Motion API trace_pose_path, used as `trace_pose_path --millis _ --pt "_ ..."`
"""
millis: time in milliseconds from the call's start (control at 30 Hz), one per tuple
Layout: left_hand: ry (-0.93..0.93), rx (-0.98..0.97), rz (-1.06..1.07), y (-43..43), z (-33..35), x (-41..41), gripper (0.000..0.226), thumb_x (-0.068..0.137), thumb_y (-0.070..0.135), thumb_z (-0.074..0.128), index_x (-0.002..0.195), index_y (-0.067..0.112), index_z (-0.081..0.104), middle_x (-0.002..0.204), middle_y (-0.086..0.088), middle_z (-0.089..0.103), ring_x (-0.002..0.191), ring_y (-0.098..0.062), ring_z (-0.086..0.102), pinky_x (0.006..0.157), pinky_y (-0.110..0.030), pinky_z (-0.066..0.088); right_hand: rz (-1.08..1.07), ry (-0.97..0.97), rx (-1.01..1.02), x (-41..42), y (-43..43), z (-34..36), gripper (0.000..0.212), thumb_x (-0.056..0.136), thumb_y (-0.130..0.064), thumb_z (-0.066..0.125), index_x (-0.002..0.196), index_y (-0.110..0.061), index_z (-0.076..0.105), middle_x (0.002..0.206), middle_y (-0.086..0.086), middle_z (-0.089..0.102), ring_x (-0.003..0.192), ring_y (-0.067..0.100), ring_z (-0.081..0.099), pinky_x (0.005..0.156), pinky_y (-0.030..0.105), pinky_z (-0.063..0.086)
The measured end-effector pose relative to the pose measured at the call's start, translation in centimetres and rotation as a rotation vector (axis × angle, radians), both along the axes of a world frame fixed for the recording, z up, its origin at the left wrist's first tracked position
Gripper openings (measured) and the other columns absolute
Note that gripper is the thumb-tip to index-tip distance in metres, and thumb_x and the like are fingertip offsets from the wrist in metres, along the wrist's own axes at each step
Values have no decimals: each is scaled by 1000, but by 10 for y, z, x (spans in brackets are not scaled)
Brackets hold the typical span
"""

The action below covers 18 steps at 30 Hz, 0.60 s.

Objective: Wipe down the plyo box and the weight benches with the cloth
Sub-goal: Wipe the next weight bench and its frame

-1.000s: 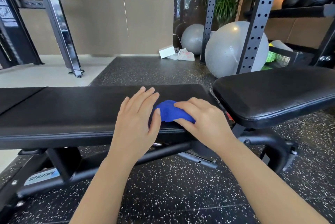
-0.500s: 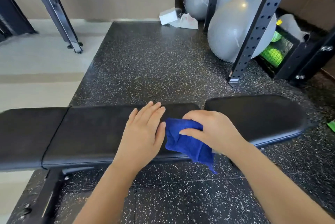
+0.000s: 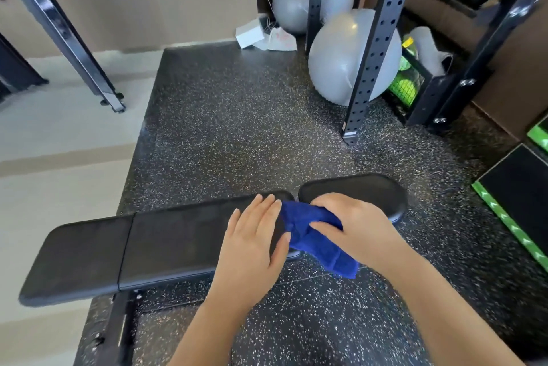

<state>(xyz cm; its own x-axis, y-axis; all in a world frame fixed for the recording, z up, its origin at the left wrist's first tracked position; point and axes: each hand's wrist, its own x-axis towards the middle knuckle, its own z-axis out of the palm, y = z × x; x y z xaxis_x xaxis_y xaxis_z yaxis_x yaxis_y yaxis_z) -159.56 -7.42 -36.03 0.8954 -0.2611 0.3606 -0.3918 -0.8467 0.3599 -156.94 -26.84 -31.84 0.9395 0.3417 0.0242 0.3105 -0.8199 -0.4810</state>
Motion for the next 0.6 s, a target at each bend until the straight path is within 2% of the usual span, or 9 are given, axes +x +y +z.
trace_pose_path --millis 100,267,433,600 --pt "-7 25 -24 -29 33 -15 47 89 34 38 125 9 54 131 -4 55 126 -16 37 99 -50 27 -20 -6 -77 -19 -30 34 29 94 -32 49 122 -26 53 117 -9 58 102 15 56 84 28 41" --pt "15 36 -66 -84 77 -30 47 88 33 37 124 9 56 129 -4 56 124 -17 43 98 -46 30 -111 -25 -112 -52 -87 77 32 94 -33 48 126 -29 49 122 -11 56 106 12 55 84 26 40" --pt "6 72 -142 -155 110 -30 46 87 32 36 119 8 59 123 -6 60 116 -23 56 90 -49 45 -169 -1 -176 -87 -156 98 32 94 -34 47 126 -32 47 122 -14 54 105 12 56 85 25 40" --pt "-4 46 -256 -235 132 -29 48 88 33 34 123 8 56 126 -6 58 120 -23 52 95 -46 40 -258 -20 -172 -114 -227 113 29 93 -34 49 122 -30 50 116 -13 57 103 12 57 82 27 42"
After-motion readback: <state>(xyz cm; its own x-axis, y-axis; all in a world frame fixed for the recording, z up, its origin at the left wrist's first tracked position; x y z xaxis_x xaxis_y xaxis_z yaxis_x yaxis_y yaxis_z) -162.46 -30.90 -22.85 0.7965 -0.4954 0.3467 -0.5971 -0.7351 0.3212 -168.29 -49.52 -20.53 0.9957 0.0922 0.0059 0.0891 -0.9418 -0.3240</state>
